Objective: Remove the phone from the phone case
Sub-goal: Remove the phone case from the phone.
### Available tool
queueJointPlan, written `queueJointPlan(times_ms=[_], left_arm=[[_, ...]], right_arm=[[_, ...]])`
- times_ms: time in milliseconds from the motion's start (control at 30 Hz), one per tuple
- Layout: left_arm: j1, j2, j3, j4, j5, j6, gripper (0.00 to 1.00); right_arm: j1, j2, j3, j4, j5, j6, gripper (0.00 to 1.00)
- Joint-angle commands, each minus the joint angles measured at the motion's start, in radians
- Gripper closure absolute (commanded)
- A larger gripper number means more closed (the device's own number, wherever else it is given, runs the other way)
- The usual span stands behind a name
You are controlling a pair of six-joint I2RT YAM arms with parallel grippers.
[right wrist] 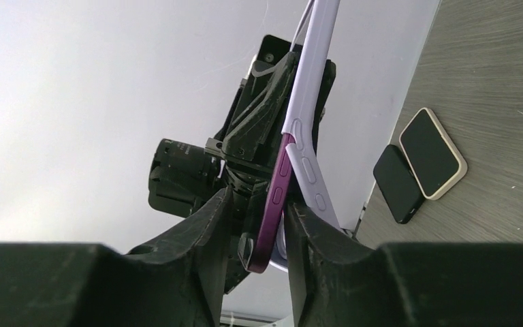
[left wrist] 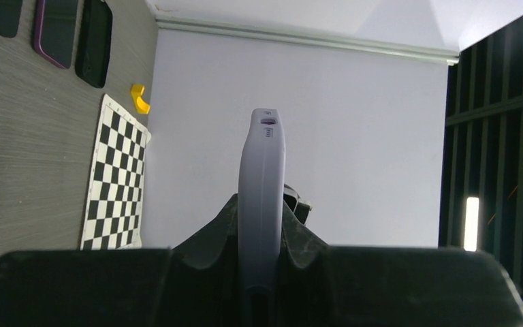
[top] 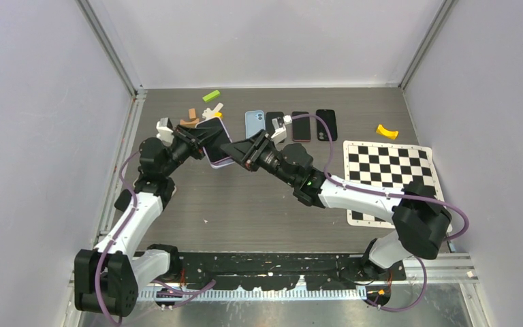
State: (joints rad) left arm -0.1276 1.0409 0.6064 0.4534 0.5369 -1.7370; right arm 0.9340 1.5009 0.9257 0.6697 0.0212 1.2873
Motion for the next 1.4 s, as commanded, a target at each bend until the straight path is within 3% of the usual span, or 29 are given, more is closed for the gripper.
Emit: queueJointPlan(times_ms=[0, 133, 233, 333, 467, 500, 567, 767, 967, 1233, 1367], left_arm=[[-0.032, -0.084, 0.114, 0.238, 0.285, -0.005, 1.0], [-0.033, -0.084, 0.129, 0.207, 0.346, 0.104, 1.0], [-0.031, -0.098, 0.138, 0.14, 0.374, 0.195, 0.98], [-0.031, -0.129, 0.16, -0.024, 0.37, 0.336, 0.74], [-0.029, -0.181, 0.174, -0.195, 0.345, 0.504, 0.23], [-0.028, -0.191, 0.174, -0.191, 0.356, 0.528, 0.16], [-0.028, -0.208, 0.183, -0.183, 0.386, 0.557, 0.11], [-0.029, -0.254, 0.207, -0.401, 0.394, 0.724, 0.06], [-0.027, -0.293, 0.129, -0.383, 0.396, 0.745, 0.06], [-0.028, -0.271, 0.094, -0.312, 0.397, 0.738, 0.33], [-0.027, -0.228, 0.092, -0.222, 0.41, 0.717, 0.35]], right_arm=[[-0.04, 0.017, -0.012, -0.112, 0.037, -0.136, 0.62], [-0.04, -0.027, -0.017, -0.086, -0.065, -0.164, 0.75], [-0.04, -0.059, -0.033, -0.06, -0.079, -0.158, 0.96], [-0.041, -0.112, -0.055, -0.048, -0.055, -0.141, 0.99], [-0.047, -0.167, -0.09, -0.016, -0.026, -0.108, 0.99], [-0.047, -0.187, -0.095, -0.012, -0.007, -0.099, 0.99], [-0.049, -0.217, -0.112, -0.01, 0.02, -0.089, 0.99], [-0.056, -0.296, -0.134, -0.04, 0.078, -0.061, 0.99], [-0.075, -0.324, -0.14, -0.037, 0.098, 0.008, 0.99], [-0.095, -0.292, -0.129, 0.024, 0.061, 0.117, 0.99], [-0.113, -0.266, -0.111, 0.064, 0.032, 0.16, 0.99]])
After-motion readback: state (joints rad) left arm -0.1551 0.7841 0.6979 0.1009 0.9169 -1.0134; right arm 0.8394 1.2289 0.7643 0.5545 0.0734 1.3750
